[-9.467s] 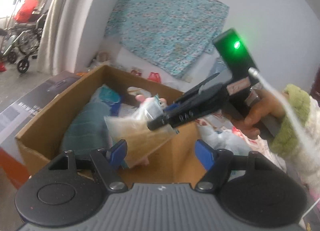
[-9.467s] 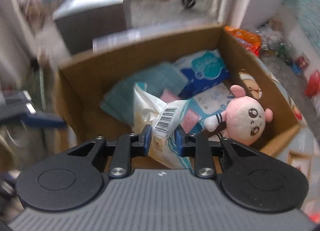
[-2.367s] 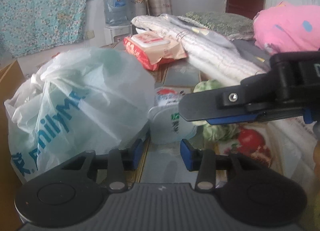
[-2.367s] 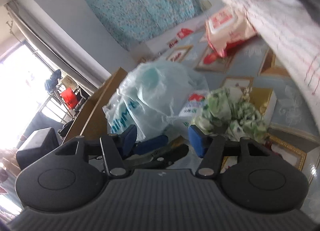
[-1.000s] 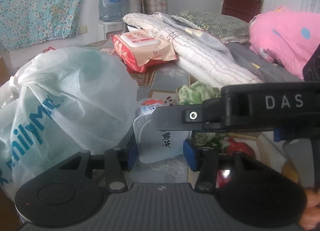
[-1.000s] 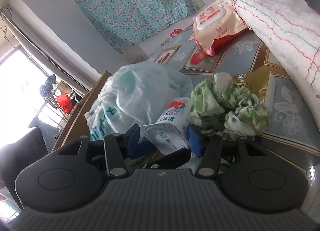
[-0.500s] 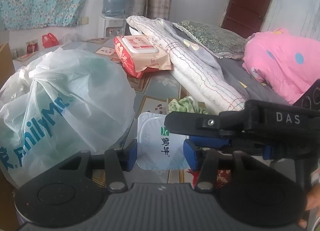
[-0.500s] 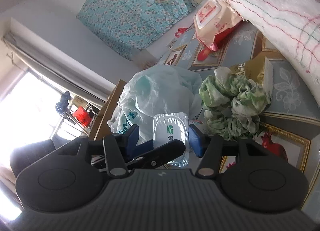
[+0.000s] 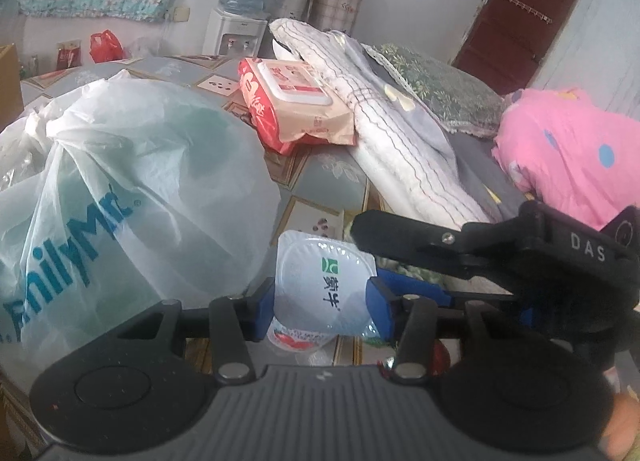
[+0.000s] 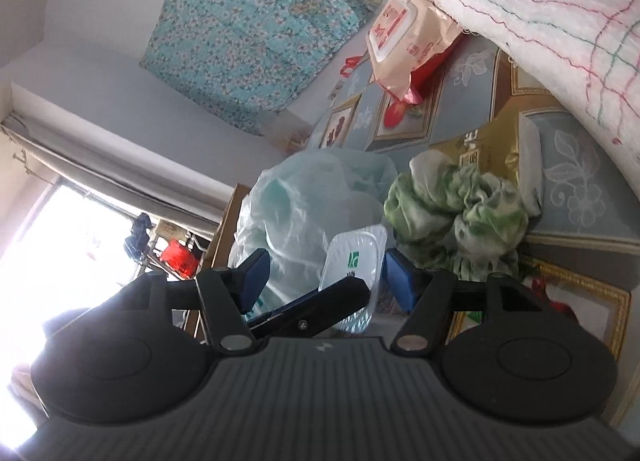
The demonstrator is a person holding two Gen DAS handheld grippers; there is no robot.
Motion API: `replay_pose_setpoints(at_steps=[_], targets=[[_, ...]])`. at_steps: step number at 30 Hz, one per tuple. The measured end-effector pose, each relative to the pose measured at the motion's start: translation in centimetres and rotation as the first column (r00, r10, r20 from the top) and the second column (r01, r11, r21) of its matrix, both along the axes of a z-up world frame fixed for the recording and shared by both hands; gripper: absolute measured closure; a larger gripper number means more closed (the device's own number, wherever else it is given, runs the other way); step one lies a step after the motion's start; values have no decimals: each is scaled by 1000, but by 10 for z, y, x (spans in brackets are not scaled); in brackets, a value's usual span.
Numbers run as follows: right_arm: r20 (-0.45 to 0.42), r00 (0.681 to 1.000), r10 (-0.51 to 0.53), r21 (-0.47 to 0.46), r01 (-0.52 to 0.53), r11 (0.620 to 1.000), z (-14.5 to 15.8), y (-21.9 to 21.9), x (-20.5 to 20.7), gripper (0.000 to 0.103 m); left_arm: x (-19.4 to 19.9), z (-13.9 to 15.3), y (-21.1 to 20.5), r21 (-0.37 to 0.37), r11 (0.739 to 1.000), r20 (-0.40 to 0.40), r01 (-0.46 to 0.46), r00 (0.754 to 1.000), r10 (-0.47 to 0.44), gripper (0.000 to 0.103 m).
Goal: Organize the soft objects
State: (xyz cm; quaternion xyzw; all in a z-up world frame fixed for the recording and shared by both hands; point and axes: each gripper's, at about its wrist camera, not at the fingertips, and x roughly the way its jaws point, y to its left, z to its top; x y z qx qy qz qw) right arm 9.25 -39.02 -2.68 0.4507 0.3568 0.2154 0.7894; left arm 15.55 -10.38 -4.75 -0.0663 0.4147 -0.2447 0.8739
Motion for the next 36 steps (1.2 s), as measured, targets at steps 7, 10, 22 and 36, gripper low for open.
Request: replay_pose_setpoints(at_steps=[7,10,22,36], targets=[[84,994,-70,-64,75,995,14,-7,-1,37,-6,8,6,0,1000,58,0,998,0,46],[157,983,-97,-155,121,980,30,-9,-8,37,-12,12,9,7,1000,75,11,997,-12,40],[135,990,-38,-211,66,975,29,-3,-14,55,-32,6,-5,129,988,148,87,983,-106,26],[30,999,-24,-195,30,980,-3,11,2,67,-21,-18,-28,226,971,207,71,971,-119,31]])
